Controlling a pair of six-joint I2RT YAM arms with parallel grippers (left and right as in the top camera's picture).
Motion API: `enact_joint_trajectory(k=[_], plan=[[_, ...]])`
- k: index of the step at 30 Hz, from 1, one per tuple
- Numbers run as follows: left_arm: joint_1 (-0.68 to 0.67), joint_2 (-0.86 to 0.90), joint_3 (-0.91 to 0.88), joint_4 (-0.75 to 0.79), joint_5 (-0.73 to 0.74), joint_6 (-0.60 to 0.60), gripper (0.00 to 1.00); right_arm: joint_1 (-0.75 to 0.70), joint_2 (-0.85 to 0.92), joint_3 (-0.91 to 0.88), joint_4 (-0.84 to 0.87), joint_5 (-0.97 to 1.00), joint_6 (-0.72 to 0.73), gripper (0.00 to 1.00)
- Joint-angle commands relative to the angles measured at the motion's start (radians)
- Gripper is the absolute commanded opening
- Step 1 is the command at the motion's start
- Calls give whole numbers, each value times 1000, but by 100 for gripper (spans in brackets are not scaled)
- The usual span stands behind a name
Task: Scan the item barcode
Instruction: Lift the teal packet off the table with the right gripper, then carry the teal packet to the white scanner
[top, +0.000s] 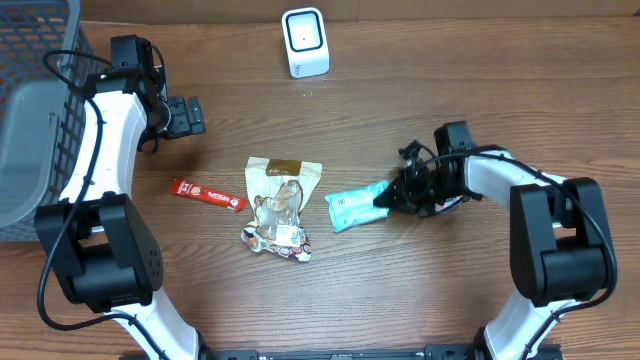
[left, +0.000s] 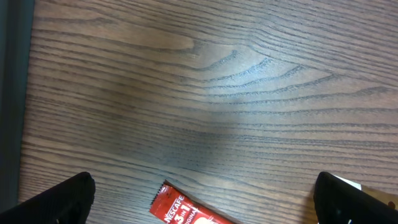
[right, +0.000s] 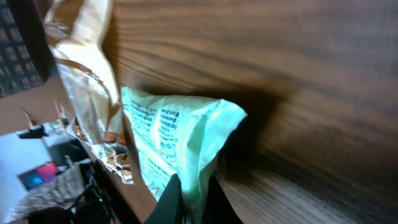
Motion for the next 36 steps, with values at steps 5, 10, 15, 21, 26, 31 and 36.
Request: enact_joint_trajectory(k=[5, 10, 15, 21, 26, 31, 36], plan=[[-4, 6, 19, 1, 14, 19, 100, 0, -155, 378, -287, 187, -179, 4], [-4, 6, 20, 1, 14, 19, 100, 3, -156, 632, -406, 284, -194, 4], [-4, 6, 20, 1, 14, 19, 100, 42, -154, 877, -418, 479, -194, 3], [-4, 6, 20, 1, 14, 19, 100, 135, -153, 954, -299, 680, -343, 4], [-4, 6, 19, 1, 14, 19, 100, 248, -108, 951, -161, 892, -511, 4], [-4, 6, 20, 1, 14, 19, 100, 342, -24, 951, 18, 1060, -626, 4], [-4, 6, 20, 1, 14, 19, 100, 385, 91, 951, 185, 1195, -712, 4]])
